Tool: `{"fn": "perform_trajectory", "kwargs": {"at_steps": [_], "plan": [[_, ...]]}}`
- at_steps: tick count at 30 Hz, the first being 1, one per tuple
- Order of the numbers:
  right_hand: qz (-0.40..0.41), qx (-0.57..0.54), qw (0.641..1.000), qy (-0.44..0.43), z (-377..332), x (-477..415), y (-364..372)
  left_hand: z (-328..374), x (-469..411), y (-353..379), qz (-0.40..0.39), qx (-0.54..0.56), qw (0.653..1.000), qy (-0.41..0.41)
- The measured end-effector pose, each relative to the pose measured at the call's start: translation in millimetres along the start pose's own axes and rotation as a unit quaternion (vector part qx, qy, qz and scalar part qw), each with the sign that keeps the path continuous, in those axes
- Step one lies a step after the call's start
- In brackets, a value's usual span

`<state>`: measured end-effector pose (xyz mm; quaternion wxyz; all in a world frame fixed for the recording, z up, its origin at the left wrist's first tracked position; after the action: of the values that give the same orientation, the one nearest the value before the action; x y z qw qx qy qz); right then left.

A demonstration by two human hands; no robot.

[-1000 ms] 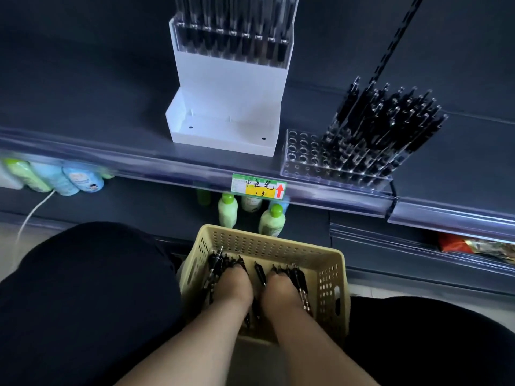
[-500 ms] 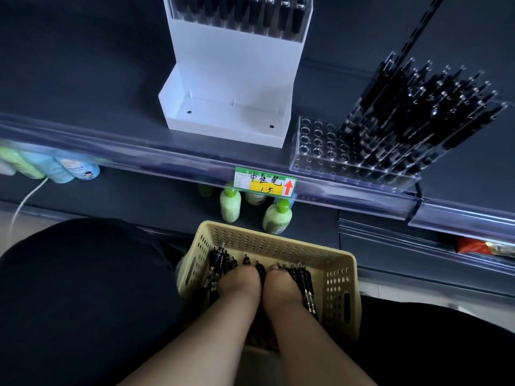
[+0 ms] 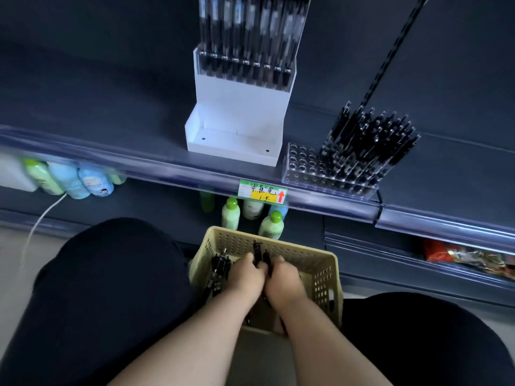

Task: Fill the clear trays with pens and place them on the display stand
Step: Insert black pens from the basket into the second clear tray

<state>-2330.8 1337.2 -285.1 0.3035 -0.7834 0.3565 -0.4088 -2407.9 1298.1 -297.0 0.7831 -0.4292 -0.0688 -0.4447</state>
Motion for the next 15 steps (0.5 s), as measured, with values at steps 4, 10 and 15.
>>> {"fn": "perform_trajectory", "kwargs": {"at_steps": [4,10,15], "plan": [[0.083,-0.090,0.990,-0.066,-14,28,-22,18,25,-24,0.059,0.069,0.991,0.100],[0.161,-0.165,0.963,-0.136,-28,59,-48,36,58,-59,0.088,0.135,0.966,0.202],[0.220,-0.200,0.939,-0.171,-35,69,-71,47,67,-78,0.129,0.112,0.946,0.274]]}}
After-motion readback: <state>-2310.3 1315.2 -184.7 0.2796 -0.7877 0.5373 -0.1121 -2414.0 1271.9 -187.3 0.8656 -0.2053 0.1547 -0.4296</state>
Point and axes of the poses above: each hand's wrist, its own x-axis away from the middle knuckle, its own y-axis out of the palm, z = x × y, the point moved 1 cm from there along -x, towards the middle knuckle, and after that the axes turned 1 degree about -x, right-handed, at the moved point
